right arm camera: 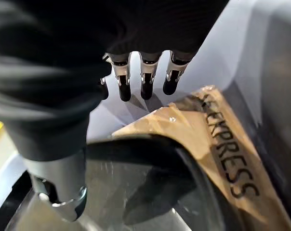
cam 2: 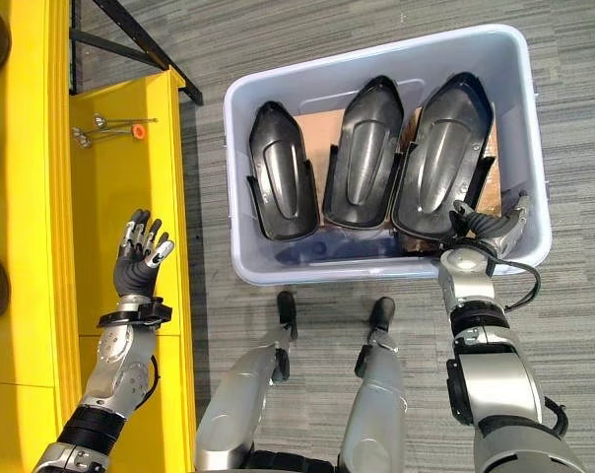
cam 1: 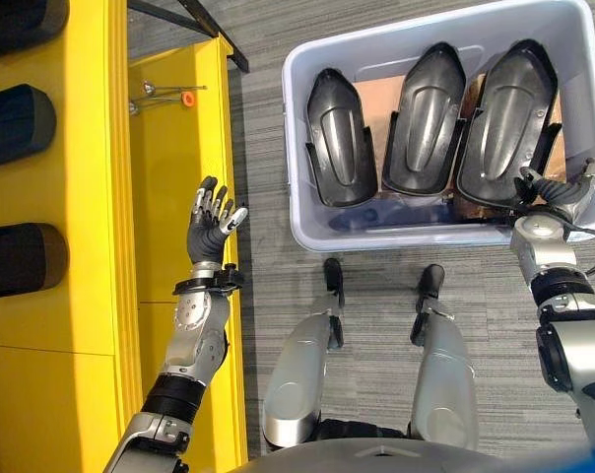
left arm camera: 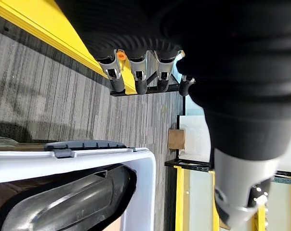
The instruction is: Move parts from the plastic box to the shelf.
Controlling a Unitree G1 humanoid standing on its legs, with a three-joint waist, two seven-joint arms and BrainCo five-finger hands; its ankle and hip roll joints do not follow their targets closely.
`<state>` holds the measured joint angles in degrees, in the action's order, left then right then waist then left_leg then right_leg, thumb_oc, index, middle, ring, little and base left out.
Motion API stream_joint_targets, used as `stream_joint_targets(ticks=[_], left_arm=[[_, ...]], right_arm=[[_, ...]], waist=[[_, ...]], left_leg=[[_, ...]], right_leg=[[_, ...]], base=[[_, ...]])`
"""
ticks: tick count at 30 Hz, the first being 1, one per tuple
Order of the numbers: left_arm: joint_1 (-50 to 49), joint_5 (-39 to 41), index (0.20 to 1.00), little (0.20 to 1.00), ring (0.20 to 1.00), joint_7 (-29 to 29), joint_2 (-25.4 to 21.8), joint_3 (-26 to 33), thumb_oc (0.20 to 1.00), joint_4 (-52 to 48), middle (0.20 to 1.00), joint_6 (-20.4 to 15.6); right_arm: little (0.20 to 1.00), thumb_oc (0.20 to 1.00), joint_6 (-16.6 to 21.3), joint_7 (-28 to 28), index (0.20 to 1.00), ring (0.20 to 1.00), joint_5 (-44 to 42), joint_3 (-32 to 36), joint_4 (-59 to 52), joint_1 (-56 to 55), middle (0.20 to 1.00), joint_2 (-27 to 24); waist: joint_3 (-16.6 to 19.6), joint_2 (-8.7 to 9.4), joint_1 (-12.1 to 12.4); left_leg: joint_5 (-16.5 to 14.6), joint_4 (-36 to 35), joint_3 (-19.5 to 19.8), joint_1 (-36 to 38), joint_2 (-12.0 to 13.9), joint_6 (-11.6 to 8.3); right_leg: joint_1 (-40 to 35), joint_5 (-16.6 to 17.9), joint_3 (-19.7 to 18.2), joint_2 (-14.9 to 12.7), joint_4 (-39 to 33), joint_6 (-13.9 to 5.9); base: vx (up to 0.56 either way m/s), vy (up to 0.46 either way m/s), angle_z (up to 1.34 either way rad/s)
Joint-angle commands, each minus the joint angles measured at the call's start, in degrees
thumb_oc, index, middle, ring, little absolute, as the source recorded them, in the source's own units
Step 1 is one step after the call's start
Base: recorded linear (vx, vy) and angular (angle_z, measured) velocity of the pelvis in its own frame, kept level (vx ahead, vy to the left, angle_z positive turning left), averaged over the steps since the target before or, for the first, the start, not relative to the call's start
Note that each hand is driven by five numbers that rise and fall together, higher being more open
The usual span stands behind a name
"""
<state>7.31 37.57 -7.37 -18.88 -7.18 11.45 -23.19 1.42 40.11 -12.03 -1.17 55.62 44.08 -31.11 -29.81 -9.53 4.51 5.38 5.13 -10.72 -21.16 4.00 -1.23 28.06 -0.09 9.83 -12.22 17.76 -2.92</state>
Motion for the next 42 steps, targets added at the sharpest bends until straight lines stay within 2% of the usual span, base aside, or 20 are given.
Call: stream_joint_targets(ticks=[1, 5, 6, 9, 11, 13, 16, 17, 18, 23, 29, 32, 33, 35, 41, 42], left_arm=[[-0.44, -0.38, 1.000, 1.000, 1.000, 0.72, -1.22, -0.46, 1.000, -2.08, 1.000, -3.72], [-0.77, -0.32, 1.000, 1.000, 1.000, 0.66, -1.50, -0.79, 1.000, -2.48, 1.000, -4.11], [-0.79, -0.67, 1.000, 1.000, 1.000, 0.71, -1.56, -1.13, 1.000, -2.09, 1.000, -4.56], [-0.65, -1.82, 1.000, 1.000, 1.000, 1.20, -1.61, -1.49, 1.000, -1.47, 1.000, -4.70], [-0.73, -1.65, 1.000, 1.000, 1.000, 1.27, -1.77, -1.92, 1.000, -1.58, 1.000, -4.73], [-1.09, -0.97, 1.000, 1.000, 1.000, 1.92, -2.01, -2.13, 1.000, -1.51, 1.000, -4.93], [-1.22, -0.88, 1.000, 1.000, 1.000, 2.18, -2.14, -2.32, 1.000, -1.71, 1.000, -4.85], [-1.51, 4.99, 1.000, 1.000, 1.000, 4.25, -1.63, -2.44, 1.000, -1.67, 1.000, -3.89], [-1.41, 4.58, 1.000, 1.000, 1.000, 4.58, -1.55, -2.34, 1.000, -0.75, 1.000, -4.84], [-1.32, 3.65, 1.000, 1.000, 1.000, 4.63, -1.08, -2.74, 1.000, -0.50, 1.000, -4.88], [-1.10, 5.96, 1.000, 1.000, 1.000, 6.59, -0.92, -3.40, 1.000, -0.57, 1.000, -4.60], [-0.74, 6.03, 1.000, 1.000, 1.000, 6.47, -0.77, -3.86, 1.000, -0.88, 1.000, -4.11], [-0.45, 6.88, 1.000, 1.000, 1.000, 6.75, -0.53, -4.19, 1.000, -0.49, 1.000, -4.55], [-0.40, 7.36, 1.000, 1.000, 1.000, 7.20, -0.48, -4.16, 1.000, -0.46, 1.000, -4.55], [0.29, 7.58, 1.000, 1.000, 1.000, 7.77, -0.12, -4.44, 1.000, 0.05, 1.000, -4.61], [0.33, 7.53, 1.000, 1.000, 1.000, 7.80, -0.39, -4.54, 1.000, -0.05, 1.000, -4.65]], right_arm=[[1.000, 1.000, 0.97, 0.42, 1.000, 1.000, 3.41, -2.02, -0.16, 2.55, 1.000, -4.88], [1.000, 1.000, -0.73, 1.37, 1.000, 1.000, 8.64, -3.59, 0.20, 3.84, 1.000, -5.76], [1.000, 1.000, -2.74, 5.24, 1.000, 1.000, 16.49, -5.49, 1.00, 4.75, 1.000, -6.52], [1.000, 1.000, -3.72, 6.04, 1.000, 1.000, 19.39, -7.21, 1.65, 5.66, 1.000, -7.12], [1.000, 1.000, -4.01, 6.10, 1.000, 1.000, 18.95, -8.08, 1.74, 6.00, 1.000, -7.32], [1.000, 1.000, -5.38, 5.53, 1.000, 1.000, 13.52, -8.55, 1.96, 6.41, 1.000, -7.35], [1.000, 1.000, -5.11, 6.02, 1.000, 1.000, 11.90, -8.14, 2.63, 6.12, 1.000, -6.98], [1.000, 1.000, -4.73, 5.54, 1.000, 1.000, 12.71, -7.58, 3.41, 5.92, 1.000, -7.00], [1.000, 1.000, -5.22, 5.63, 1.000, 1.000, 10.68, -7.84, 3.88, 6.33, 1.000, -6.57], [1.000, 1.000, -4.64, 5.68, 1.000, 1.000, 1.21, -6.33, 5.85, 6.24, 1.000, -5.64], [1.000, 1.000, -3.67, 2.80, 1.000, 1.000, -4.15, -3.75, 8.46, 6.20, 1.000, -4.86], [1.000, 1.000, -4.45, 0.71, 1.000, 1.000, -2.29, -3.92, 10.09, 6.71, 1.000, -5.03], [1.000, 1.000, -5.20, -0.55, 1.000, 1.000, 1.49, -5.04, 11.10, 7.06, 1.000, -5.27], [1.000, 1.000, -5.95, -1.42, 1.000, 1.000, 3.52, -5.71, 11.31, 7.28, 1.000, -5.39], [1.000, 1.000, -10.65, -3.20, 1.000, 1.000, 9.79, -11.20, 12.17, 9.12, 1.000, -5.81], [1.000, 1.000, -12.50, -3.83, 1.000, 1.000, 12.27, -12.11, 12.38, 9.41, 1.000, -6.15]], waist=[[0.02, -2.57, 0.40], [0.02, -2.86, 0.63], [0.02, -2.92, 0.72], [0.02, -2.99, 0.97], [0.02, -3.02, 1.09], [0.02, -3.04, 1.28], [0.02, -2.99, 1.37], [0.02, -3.12, 1.48], [0.02, -3.18, 1.48], [0.02, -3.27, 1.66], [0.02, -3.78, 1.64], [0.02, -4.06, 1.73], [0.02, -4.21, 1.78], [0.02, -4.26, 1.85], [0.02, -4.28, 2.14], [0.02, -4.25, 2.20]], left_leg=[[-1.34, 3.92, 1.21, -3.34, 0.36, -1.83], [-1.44, 4.30, 1.28, -4.16, 0.22, -1.81], [-1.74, 4.76, 1.29, -4.36, 0.08, -1.85], [-1.60, 4.68, 1.39, -4.54, 0.10, -1.83], [-1.61, 4.78, 1.53, -4.80, 0.08, -1.83], [-1.70, 4.97, 1.63, -5.18, 0.00, -1.78], [-1.78, 5.05, 1.69, -5.48, -0.02, -1.73], [-1.84, 5.12, 1.77, -5.84, -0.07, -1.67], [-1.87, 5.30, 1.68, -6.11, -0.03, -1.67], [-1.94, 5.62, 1.72, -7.11, -0.03, -1.71], [-2.20, 6.53, 1.55, -8.67, -0.07, -1.75], [-2.18, 6.98, 1.45, -9.84, -0.07, -1.71], [-2.20, 7.26, 1.43, -10.62, -0.10, -1.64], [-2.18, 7.41, 1.40, -10.97, -0.14, -1.63], [-2.06, 8.60, 1.30, -13.51, -0.03, -1.59], [-2.07, 9.03, 1.47, -14.36, -0.08, -1.63]], right_leg=[[1.09, -4.86, 3.27, -1.38, 6.98, 0.46], [1.95, -4.95, 3.21, -1.47, 7.43, 0.49], [2.12, -5.42, 3.30, -1.76, 8.08, 0.36], [2.12, -5.37, 3.38, -1.72, 7.98, 0.34], [2.33, -5.39, 3.38, -1.66, 8.09, 0.38], [2.55, -5.40, 3.36, -1.61, 8.09, 0.45], [2.83, -5.42, 3.41, -1.59, 8.17, 0.46], [3.04, -5.52, 3.50, -1.61, 8.23, 0.47], [3.41, -5.53, 3.36, -1.62, 8.50, 0.48], [4.24, -5.72, 3.50, -1.71, 8.90, 0.56], [5.93, -6.20, 3.10, -1.73, 10.11, 0.71], [7.20, -6.31, 3.06, -1.76, 10.82, 0.79], [8.15, -6.40, 2.99, -1.74, 11.33, 0.83], [8.41, -6.41, 3.06, -1.80, 11.41, 0.86], [10.70, -6.36, 3.11, -1.78, 12.43, 1.04], [11.36, -6.38, 3.06, -1.74, 12.71, 1.06]], base=[[0.00, 0.000, 0.00], [0.00, 0.000, 0.00], [0.04, 0.001, 0.01], [0.02, -0.005, 0.06], [0.01, -0.008, 0.06], [0.01, -0.004, 0.02], [0.00, 0.000, 0.00], [0.00, 0.000, 0.00], [0.00, 0.000, 0.00], [0.00, 0.000, 0.00], [0.00, 0.000, 0.00], [0.00, 0.004, 0.01], [0.00, 0.000, 0.00], [0.00, 0.000, 0.00], [0.00, 0.001, 0.01], [-0.01, 0.003, 0.04]])
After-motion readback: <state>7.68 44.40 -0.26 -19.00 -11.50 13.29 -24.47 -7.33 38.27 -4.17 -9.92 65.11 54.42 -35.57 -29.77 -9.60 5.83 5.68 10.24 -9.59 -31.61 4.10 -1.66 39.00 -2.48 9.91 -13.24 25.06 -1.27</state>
